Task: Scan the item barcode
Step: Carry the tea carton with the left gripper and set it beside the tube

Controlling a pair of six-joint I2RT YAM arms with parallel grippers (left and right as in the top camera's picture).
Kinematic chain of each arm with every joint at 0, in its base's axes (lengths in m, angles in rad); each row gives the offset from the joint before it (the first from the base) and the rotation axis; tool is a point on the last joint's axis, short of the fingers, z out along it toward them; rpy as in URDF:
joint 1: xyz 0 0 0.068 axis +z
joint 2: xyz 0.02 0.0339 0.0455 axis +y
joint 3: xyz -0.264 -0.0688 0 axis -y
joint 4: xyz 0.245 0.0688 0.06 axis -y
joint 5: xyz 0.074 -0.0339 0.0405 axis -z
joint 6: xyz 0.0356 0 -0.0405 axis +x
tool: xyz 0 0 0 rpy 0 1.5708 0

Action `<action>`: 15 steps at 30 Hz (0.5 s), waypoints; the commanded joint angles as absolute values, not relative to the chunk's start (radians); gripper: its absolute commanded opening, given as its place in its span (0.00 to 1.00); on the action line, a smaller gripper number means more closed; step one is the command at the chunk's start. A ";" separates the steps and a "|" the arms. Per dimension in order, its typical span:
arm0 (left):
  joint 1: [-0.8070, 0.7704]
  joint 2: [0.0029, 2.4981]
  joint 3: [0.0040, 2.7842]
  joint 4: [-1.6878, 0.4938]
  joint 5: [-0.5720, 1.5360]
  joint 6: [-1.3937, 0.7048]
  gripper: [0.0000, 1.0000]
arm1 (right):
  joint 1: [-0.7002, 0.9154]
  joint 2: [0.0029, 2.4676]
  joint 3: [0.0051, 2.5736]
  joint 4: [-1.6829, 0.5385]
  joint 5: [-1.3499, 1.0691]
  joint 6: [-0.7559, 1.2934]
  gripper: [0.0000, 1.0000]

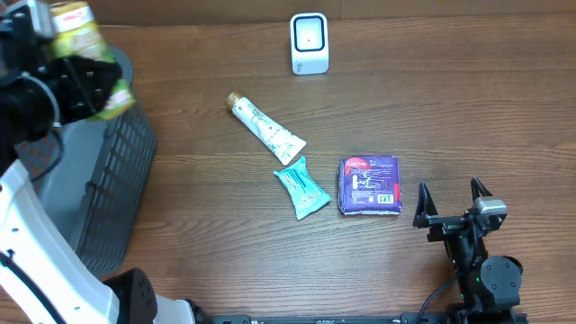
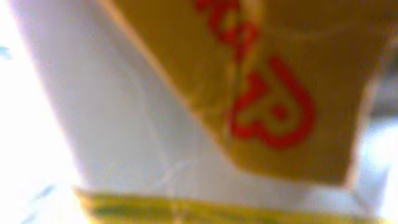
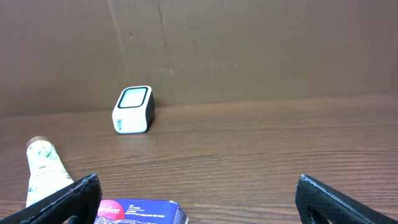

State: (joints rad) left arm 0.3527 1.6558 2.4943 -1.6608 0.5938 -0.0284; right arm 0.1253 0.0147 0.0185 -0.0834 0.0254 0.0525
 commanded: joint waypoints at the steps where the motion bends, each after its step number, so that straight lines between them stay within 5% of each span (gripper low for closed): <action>1: 0.246 1.659 2.505 -1.649 0.729 -0.041 0.18 | 0.131 0.003 0.008 -0.080 0.022 0.060 1.00; 15: -0.309 1.877 2.476 -1.619 0.374 -0.091 0.15 | 0.131 0.003 0.008 -0.080 0.022 0.060 1.00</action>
